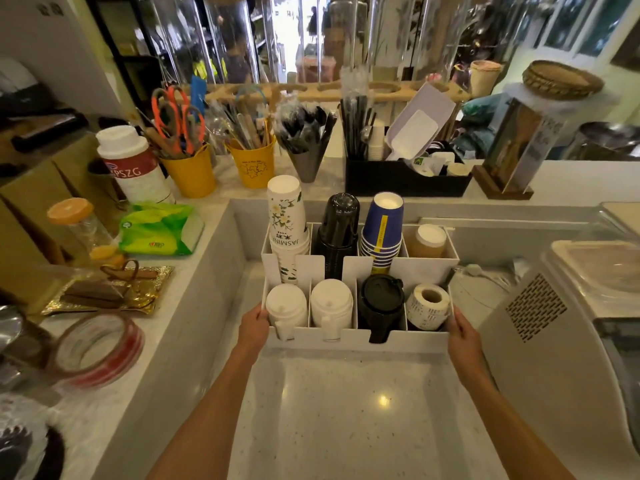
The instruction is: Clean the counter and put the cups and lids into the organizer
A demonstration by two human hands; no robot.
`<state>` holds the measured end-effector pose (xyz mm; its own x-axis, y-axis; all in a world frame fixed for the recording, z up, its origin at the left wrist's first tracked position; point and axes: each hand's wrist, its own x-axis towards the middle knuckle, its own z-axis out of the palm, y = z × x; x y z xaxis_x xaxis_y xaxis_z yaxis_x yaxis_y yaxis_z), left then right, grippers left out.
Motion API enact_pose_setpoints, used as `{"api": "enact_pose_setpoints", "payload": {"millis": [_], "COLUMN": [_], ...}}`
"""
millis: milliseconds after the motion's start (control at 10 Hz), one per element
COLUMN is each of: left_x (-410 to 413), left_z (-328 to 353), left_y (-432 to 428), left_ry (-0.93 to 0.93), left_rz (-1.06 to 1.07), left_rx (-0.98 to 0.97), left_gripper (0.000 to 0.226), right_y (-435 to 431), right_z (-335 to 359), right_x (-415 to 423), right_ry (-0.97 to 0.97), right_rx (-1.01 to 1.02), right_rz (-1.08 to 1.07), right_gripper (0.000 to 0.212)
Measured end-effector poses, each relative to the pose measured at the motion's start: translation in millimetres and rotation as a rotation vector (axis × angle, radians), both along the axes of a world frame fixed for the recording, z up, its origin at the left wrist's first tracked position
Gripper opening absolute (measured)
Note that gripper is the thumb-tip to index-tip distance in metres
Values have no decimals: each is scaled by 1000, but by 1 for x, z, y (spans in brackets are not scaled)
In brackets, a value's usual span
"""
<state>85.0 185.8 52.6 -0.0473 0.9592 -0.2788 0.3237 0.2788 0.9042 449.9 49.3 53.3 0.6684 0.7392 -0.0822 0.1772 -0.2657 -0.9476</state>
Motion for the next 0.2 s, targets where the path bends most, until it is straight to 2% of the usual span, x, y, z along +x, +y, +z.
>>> {"api": "enact_pose_setpoints", "payload": {"millis": [100,200], "left_x": [-8,-23], "left_z": [5,-7], "left_y": [-8,-43], "left_ry": [-109,-66], "left_rz": [-38,-10], "left_rx": [-32,-3], "left_gripper": [35,42], "right_y": [-10,-46], "right_z": [0,-23], "right_x": [11,13], "right_ry": [98,7], "right_rx": [-57,-243], "right_rz": [78,131], "right_gripper": [43,46]}}
